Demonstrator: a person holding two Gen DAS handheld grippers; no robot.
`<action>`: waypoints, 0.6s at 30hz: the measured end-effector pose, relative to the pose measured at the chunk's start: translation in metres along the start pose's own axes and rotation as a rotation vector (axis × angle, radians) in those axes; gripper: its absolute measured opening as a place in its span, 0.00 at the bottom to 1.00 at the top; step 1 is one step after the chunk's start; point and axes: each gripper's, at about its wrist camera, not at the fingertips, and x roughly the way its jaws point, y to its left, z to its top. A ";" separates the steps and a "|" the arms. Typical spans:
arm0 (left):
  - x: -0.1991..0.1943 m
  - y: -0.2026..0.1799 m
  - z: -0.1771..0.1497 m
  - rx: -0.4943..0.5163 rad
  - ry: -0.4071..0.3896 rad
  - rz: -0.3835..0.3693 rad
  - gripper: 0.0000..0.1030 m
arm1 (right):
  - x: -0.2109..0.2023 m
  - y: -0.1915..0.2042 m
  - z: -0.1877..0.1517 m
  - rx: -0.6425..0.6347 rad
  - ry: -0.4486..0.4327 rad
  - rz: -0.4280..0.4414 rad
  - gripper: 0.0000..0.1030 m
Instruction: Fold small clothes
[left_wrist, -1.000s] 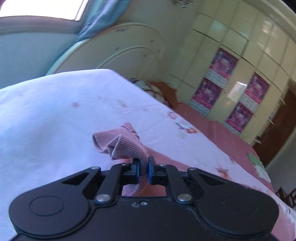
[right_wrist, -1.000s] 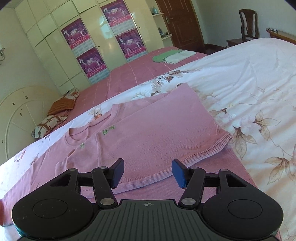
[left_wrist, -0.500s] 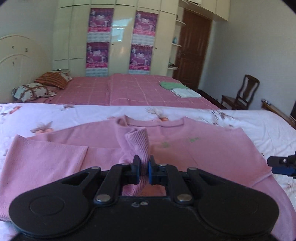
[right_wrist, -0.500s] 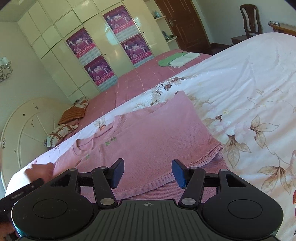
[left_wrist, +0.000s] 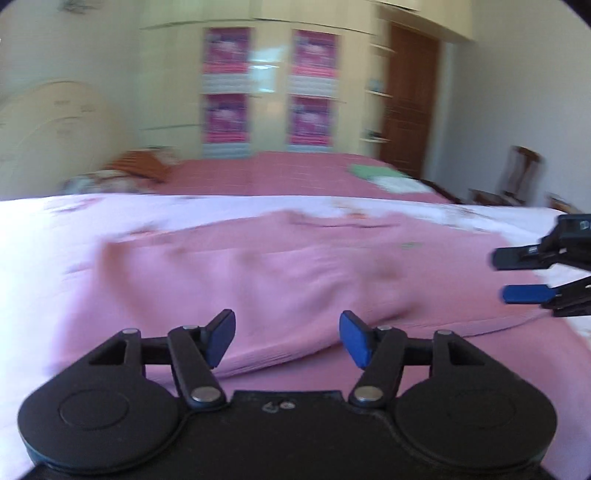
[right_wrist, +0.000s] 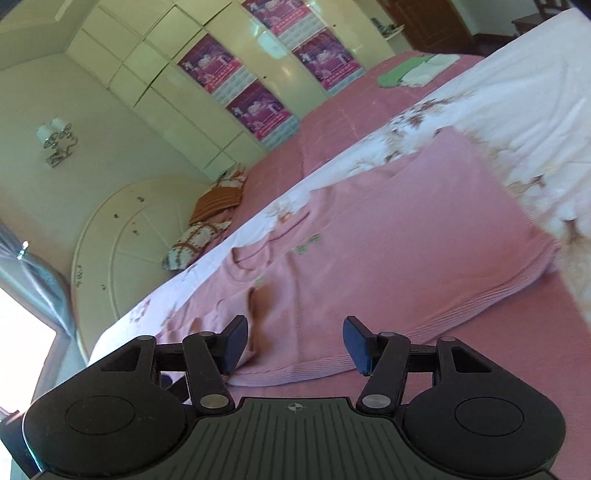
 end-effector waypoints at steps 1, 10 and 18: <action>-0.007 0.017 -0.007 -0.012 0.001 0.059 0.63 | 0.013 0.007 -0.002 -0.001 0.026 0.035 0.56; 0.005 0.099 -0.027 -0.153 0.128 0.081 0.63 | 0.099 0.025 -0.025 0.059 0.141 0.064 0.51; 0.030 0.103 -0.015 -0.144 0.113 0.056 0.58 | 0.070 0.069 0.001 -0.164 -0.030 -0.006 0.05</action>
